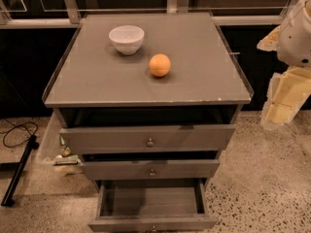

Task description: Close bottom drawer

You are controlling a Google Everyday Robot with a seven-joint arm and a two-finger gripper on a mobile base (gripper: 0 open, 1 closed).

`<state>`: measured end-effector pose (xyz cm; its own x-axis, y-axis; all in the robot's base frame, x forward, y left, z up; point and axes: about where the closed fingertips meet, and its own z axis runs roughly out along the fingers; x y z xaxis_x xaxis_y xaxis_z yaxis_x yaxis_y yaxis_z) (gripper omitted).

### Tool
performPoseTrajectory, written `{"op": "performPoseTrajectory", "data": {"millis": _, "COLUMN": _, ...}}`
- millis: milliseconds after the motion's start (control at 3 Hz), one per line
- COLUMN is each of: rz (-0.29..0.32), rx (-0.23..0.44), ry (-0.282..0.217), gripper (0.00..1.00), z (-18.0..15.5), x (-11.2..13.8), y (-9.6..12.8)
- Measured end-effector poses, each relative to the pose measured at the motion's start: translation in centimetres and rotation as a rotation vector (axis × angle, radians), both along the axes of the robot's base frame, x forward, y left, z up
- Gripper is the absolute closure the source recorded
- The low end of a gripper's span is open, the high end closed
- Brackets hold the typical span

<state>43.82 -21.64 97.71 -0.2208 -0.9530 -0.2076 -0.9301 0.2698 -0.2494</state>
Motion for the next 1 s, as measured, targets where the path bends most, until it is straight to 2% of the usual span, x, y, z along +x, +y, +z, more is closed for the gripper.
{"op": "performPoseTrajectory", "data": {"millis": 333, "rz": 0.0, "rx": -0.001, "ry": -0.007, "gripper": 0.0, "z": 0.1, "x": 0.0, "y": 0.0}}
{"op": "performPoseTrajectory", "data": {"millis": 667, "rz": 0.004, "rx": 0.02, "ry": 0.025, "gripper": 0.0, "z": -3.1, "x": -1.3, "y": -0.2}}
{"op": "performPoseTrajectory", "data": {"millis": 1000, "rz": 0.0, "rx": 0.057, "ry": 0.087, "gripper": 0.0, "z": -9.3, "x": -3.7, "y": -0.5}}
